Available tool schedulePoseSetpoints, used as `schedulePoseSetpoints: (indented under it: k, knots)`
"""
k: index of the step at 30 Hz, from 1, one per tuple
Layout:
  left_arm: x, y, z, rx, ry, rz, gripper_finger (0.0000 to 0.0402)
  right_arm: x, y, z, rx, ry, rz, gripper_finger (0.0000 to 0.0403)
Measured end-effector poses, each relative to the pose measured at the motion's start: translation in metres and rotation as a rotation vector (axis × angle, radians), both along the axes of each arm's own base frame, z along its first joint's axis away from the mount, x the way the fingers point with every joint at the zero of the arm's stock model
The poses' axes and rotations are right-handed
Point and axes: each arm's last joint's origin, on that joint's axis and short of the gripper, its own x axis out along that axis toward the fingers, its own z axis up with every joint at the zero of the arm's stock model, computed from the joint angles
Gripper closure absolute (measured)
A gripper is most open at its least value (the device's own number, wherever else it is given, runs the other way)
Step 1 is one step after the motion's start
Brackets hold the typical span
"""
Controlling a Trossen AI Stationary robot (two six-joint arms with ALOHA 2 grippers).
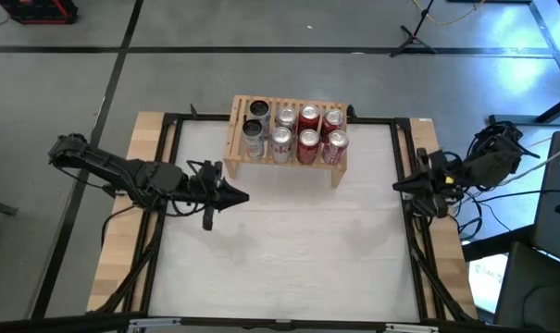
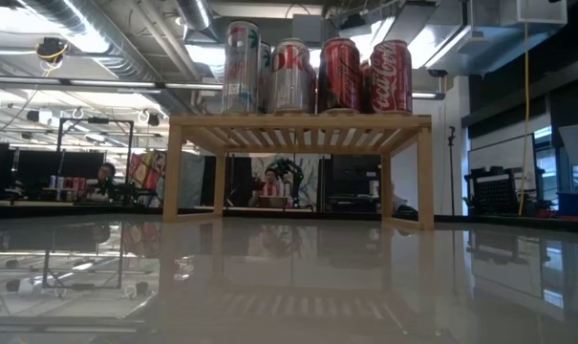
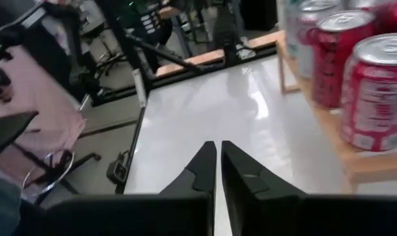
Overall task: Place canned beverage on shelf
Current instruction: Return to Home Position
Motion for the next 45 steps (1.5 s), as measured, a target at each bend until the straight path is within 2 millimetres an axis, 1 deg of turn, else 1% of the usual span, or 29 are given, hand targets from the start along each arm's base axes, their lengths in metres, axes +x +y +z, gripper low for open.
schedulePoseSetpoints:
  k: [3, 6, 9, 13, 16, 18, 20, 23, 28, 31, 33, 37, 41, 45]
  knots:
    - [0.0, -0.006, -0.001, 0.03, -0.001, -0.096, 0.0381, 0.005, 0.007, -0.002, -0.055, -0.015, 0.093, 0.0388]
    - [0.001, -0.015, -0.002, 0.118, -0.016, -0.228, 0.0383, 0.01, 0.017, -0.012, -0.091, -0.064, 0.257, 0.0388]
    - [0.001, -0.02, -0.008, 0.171, -0.074, -0.283, 0.0383, 0.016, 0.026, -0.024, -0.083, -0.15, 0.374, 0.0388]
    - [-0.002, -0.019, -0.025, 0.237, -0.18, -0.315, 0.0383, 0.018, 0.03, -0.048, -0.047, -0.267, 0.439, 0.0388]
    - [-0.006, -0.014, -0.043, 0.236, -0.197, -0.283, 0.0383, 0.015, 0.03, -0.066, 0.0, -0.342, 0.487, 0.0388]
    - [-0.01, -0.01, -0.052, 0.235, -0.21, -0.266, 0.0383, 0.013, 0.028, -0.077, 0.015, -0.367, 0.482, 0.0388]
    - [-0.015, -0.005, -0.056, 0.232, -0.23, -0.235, 0.0383, 0.009, 0.025, -0.087, 0.025, -0.39, 0.477, 0.0388]
    - [-0.02, 0.005, -0.064, 0.235, -0.223, -0.187, 0.0383, 0.002, 0.017, -0.093, 0.033, -0.46, 0.448, 0.0388]
    - [-0.023, 0.024, -0.073, 0.238, -0.206, -0.114, 0.0383, -0.005, 0.008, -0.109, 0.041, -0.486, 0.37, 0.0388]
    - [-0.027, 0.031, -0.081, 0.243, -0.187, -0.082, 0.0383, -0.008, 0.003, -0.113, 0.054, -0.515, 0.316, 0.0388]
    - [-0.031, 0.034, -0.084, 0.243, -0.191, -0.069, 0.0383, -0.006, 0.003, -0.117, 0.019, -0.497, 0.277, 0.0388]
    - [-0.047, 0.039, -0.095, 0.233, -0.21, -0.053, 0.0383, -0.006, 0.002, -0.114, 0.0, -0.517, 0.25, 0.0388]
    - [-0.066, 0.043, -0.101, 0.218, -0.273, -0.029, 0.0383, -0.006, 0.002, -0.116, -0.028, -0.515, 0.254, 0.0388]
    - [-0.077, 0.044, -0.11, 0.215, -0.294, -0.018, 0.0383, -0.004, 0.002, -0.119, -0.043, -0.509, 0.214, 0.0388]
